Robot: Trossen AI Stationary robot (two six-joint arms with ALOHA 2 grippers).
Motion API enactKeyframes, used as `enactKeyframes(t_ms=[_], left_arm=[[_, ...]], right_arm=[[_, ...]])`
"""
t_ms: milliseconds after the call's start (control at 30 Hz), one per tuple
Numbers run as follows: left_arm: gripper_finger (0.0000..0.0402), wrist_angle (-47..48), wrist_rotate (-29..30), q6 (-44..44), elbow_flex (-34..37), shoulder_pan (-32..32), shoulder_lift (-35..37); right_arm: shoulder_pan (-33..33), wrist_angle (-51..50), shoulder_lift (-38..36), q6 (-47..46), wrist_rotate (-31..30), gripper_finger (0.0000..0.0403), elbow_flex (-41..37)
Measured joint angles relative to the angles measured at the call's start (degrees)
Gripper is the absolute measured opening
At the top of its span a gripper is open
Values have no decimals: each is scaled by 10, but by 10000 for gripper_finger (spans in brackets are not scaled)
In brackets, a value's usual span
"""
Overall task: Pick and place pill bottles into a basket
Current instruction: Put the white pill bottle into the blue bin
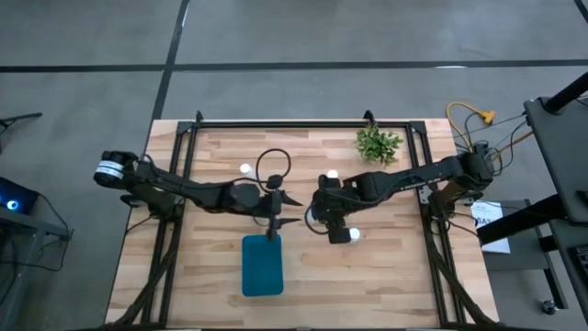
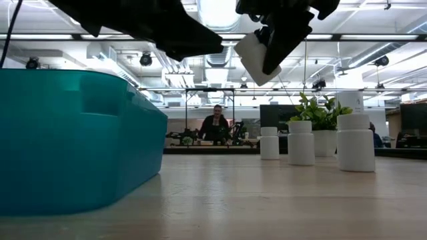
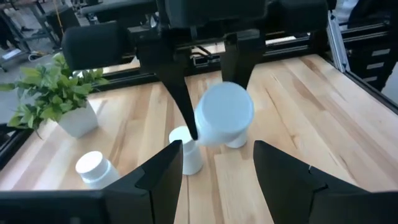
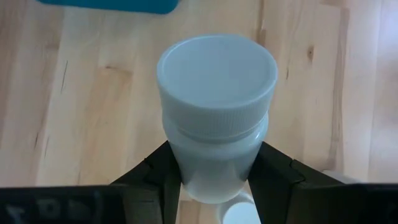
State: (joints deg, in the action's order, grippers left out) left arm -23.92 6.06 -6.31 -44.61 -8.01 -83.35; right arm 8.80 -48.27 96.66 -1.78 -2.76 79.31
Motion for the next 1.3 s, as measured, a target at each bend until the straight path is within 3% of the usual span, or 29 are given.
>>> enactKeyframes(t_ms=[800, 1300], left_arm=[[180, 3, -14, 15, -67, -7, -59], [180, 7, 21, 20, -69, -8, -69]], right_arm=[[0, 11, 4, 5, 0, 132, -2], [0, 21, 4, 9, 0, 132, -2]])
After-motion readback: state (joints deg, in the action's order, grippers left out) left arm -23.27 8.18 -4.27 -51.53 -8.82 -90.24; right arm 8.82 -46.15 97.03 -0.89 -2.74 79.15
